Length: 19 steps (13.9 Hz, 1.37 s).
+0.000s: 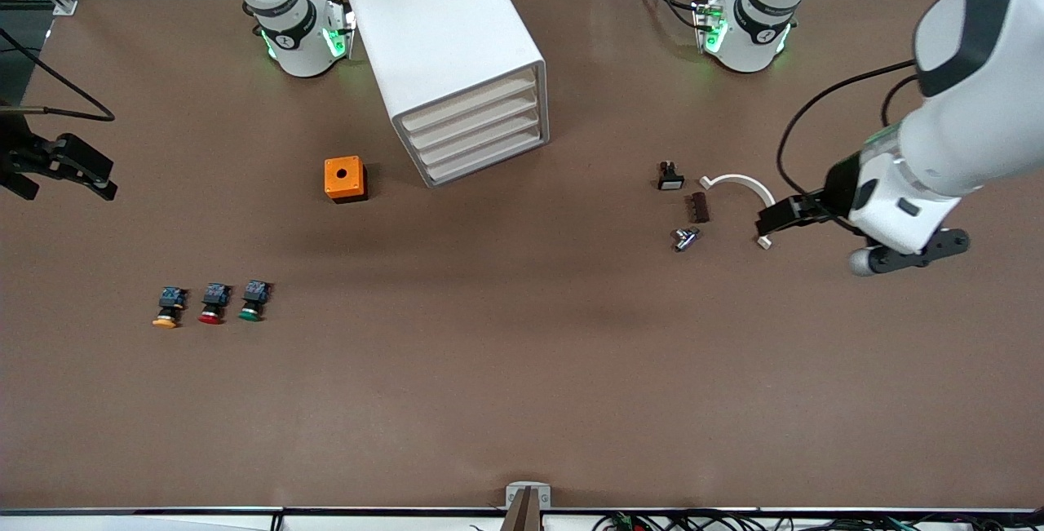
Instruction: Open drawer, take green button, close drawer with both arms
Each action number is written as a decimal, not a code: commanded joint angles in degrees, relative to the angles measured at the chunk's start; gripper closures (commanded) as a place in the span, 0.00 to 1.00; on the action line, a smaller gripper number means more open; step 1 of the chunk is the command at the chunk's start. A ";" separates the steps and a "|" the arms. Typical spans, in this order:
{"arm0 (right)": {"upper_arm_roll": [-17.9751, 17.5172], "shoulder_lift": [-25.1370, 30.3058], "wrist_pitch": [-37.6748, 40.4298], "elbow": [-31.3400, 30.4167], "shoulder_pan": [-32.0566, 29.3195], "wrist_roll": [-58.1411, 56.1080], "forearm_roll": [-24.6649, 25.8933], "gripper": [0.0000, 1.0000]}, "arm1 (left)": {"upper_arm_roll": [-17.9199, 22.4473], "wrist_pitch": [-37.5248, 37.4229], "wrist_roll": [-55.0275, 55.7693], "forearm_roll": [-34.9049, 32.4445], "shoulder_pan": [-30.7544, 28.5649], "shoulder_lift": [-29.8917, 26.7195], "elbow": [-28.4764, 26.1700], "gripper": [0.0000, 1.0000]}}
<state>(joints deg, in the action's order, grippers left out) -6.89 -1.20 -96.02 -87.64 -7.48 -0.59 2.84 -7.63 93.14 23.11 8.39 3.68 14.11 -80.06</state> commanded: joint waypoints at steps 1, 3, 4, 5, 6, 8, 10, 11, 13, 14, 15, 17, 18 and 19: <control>0.29 -0.47 1.19 2.65 0.36 0.50 -0.90 0.00 | -0.54 -0.33 -6.48 -0.83 -4.10 -2.59 -1.50 0.00; 0.29 -0.47 1.10 2.91 0.36 0.59 -0.99 0.00 | 3.91 -0.24 -9.82 -0.83 -2.20 -2.94 -1.50 0.00; 0.29 -0.47 1.19 3.00 0.28 0.41 -0.90 0.00 | 7.94 -0.16 -11.14 -0.74 0.60 -3.03 -1.50 0.00; 0.29 -0.47 1.19 3.00 0.36 0.15 -0.90 0.00 | 10.68 -0.07 -12.72 -0.74 1.85 -3.03 -1.50 0.00; 0.21 -0.38 2.15 3.09 0.36 0.06 -0.82 0.00 | 11.23 0.19 -14.13 -0.83 1.60 -3.12 -1.50 0.00; 0.12 -0.03 5.31 3.09 0.45 0.41 -0.90 0.00 | 11.50 1.86 -17.47 -1.09 0.64 -2.77 -1.58 0.00; 0.21 1.11 4.97 2.48 0.45 0.41 -0.90 0.00 | 11.41 3.53 -18.28 -3.28 0.02 -2.59 -1.50 0.00; 0.21 1.38 5.14 2.39 0.45 0.41 -0.90 0.00 | 11.32 3.54 -18.28 -4.77 0.10 -3.03 -1.50 0.00; 0.21 2.78 4.89 0.90 0.54 0.41 -0.99 0.00 | 11.32 3.54 -18.19 -5.14 0.02 -4.34 -1.41 0.00; 0.21 3.48 4.36 -0.24 0.45 0.41 -0.99 0.00 | 11.32 3.54 -18.10 -5.14 0.01 -5.05 -1.41 0.00; 0.21 4.10 3.75 -1.12 0.45 0.41 -0.99 0.00 | 11.32 3.28 -17.67 -5.23 0.10 -6.01 -1.41 0.00; 0.21 5.41 1.99 -3.49 0.45 0.41 -0.99 0.00 | 11.24 2.40 -17.57 -5.23 0.10 -6.72 -1.41 0.00; 0.29 6.03 1.02 -4.81 0.45 0.41 -0.99 0.00 | 11.24 1.87 -17.66 -5.23 0.10 -7.42 -1.41 0.00; 0.29 6.38 0.84 -5.26 0.45 0.41 -1.08 0.00 | 11.06 1.61 -17.66 -5.23 0.10 -7.51 -1.41 0.00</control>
<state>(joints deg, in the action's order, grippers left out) -6.91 2.39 -93.57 -89.22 -7.25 -0.59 2.82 3.76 95.45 5.68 4.59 3.61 8.23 -80.32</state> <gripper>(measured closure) 0.000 0.000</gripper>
